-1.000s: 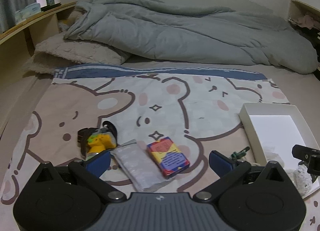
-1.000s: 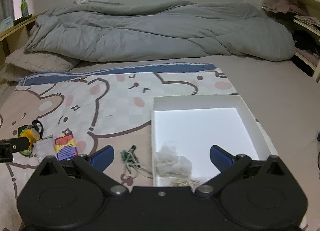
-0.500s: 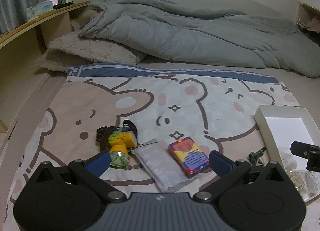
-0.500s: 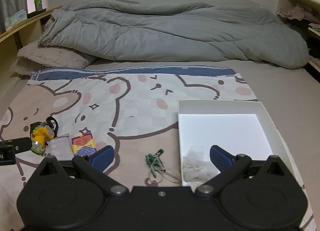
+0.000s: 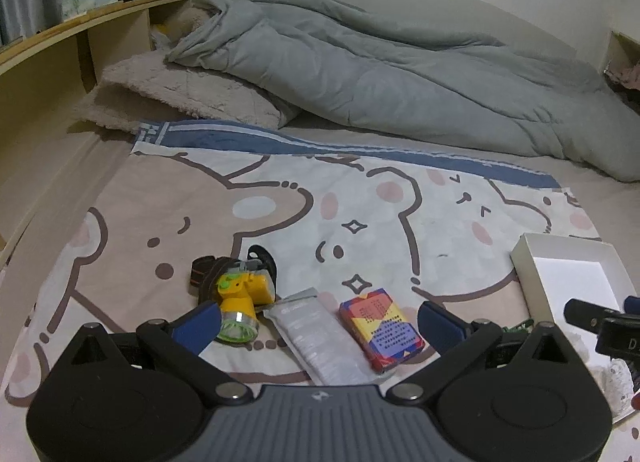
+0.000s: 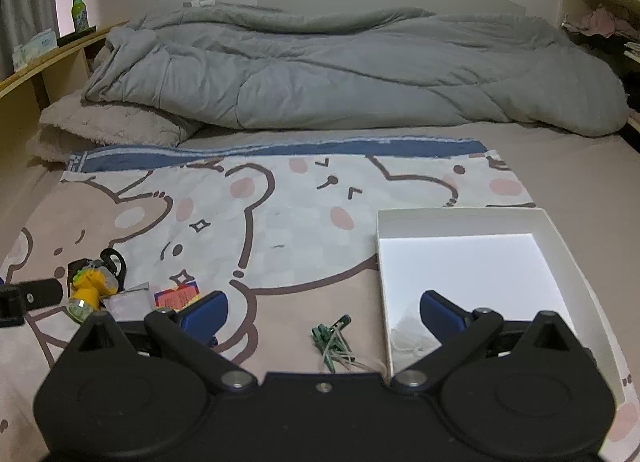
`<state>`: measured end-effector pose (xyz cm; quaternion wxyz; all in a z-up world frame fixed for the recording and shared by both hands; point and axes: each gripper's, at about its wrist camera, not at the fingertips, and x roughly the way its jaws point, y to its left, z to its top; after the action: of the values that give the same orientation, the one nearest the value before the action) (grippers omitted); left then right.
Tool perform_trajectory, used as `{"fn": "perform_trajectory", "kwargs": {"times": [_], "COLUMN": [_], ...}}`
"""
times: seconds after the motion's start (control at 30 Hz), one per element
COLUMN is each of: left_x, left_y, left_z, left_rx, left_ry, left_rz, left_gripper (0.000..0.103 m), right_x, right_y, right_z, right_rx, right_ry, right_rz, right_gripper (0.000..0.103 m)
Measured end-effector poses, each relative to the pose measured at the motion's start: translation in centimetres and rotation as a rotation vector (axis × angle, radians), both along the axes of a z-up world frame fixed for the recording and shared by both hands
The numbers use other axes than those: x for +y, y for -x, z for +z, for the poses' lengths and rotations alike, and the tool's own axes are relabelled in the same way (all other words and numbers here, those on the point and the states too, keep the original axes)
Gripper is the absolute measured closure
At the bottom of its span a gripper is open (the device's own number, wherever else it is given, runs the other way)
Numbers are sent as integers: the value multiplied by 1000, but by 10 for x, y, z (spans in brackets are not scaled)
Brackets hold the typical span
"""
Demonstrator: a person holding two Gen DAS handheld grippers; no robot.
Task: Organize objects
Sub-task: 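Grasp the yellow headlamp with the left gripper while the right grasps the green clothespins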
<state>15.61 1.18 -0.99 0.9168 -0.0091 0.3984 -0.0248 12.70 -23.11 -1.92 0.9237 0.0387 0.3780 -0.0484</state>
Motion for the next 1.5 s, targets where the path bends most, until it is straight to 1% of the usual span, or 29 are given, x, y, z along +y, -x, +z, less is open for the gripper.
{"fn": "perform_trajectory", "kwargs": {"times": [0.07,0.17,0.27,0.3,0.37,0.47,0.57,0.6,0.63,0.7,0.73,0.77,0.83,0.97,1.1,1.17,1.27,1.5], "left_x": [4,13,23,27,33,41,48,51,54,60,63,65,69,72,72,71,70,63], "left_y": [-4,-10,-21,-24,-31,-45,-57,-62,-67,-75,-80,-83,-89,-97,-105,-108,-112,-116], "left_z": [-2,-9,-20,-22,-28,-38,-48,-52,-55,-60,-63,-66,-73,-87,-99,-104,-111,-122], "left_rx": [-10,-24,-6,0,11,36,62,73,86,107,119,129,154,189,230,245,261,268], "left_ry": [-21,-70,-113,-118,-126,-116,-106,-103,-101,-90,-79,-69,-54,-27,19,19,-9,-49], "left_rz": [-2,9,33,39,50,73,93,98,105,125,134,136,134,127,122,124,137,133], "left_gripper": [0,0,1,2,5,8,15,19,24,29,32,34,40,46,54,55,55,55], "right_x": [-1,1,0,-1,-5,-8,-10,-11,-12,-15,-17,-18,-20,-20,-22,-23,-23,-22], "right_y": [-6,-14,-24,-28,-35,-45,-52,-54,-57,-62,-64,-66,-69,-73,-78,-81,-83,-83], "right_z": [-4,-10,-19,-22,-30,-43,-54,-57,-60,-66,-69,-72,-76,-82,-88,-91,-95,-96], "right_rx": [5,6,25,34,56,91,123,133,145,173,185,196,211,235,257,265,275,293], "right_ry": [-22,-27,-34,-44,-61,-66,-70,-77,-86,-111,-125,-138,-154,-172,-192,-197,-202,-167], "right_rz": [17,49,56,56,53,50,63,67,71,75,77,80,88,98,106,110,115,130], "right_gripper": [0,0,1,1,8,14,20,22,24,28,32,36,40,50,54,57,57,58]}}
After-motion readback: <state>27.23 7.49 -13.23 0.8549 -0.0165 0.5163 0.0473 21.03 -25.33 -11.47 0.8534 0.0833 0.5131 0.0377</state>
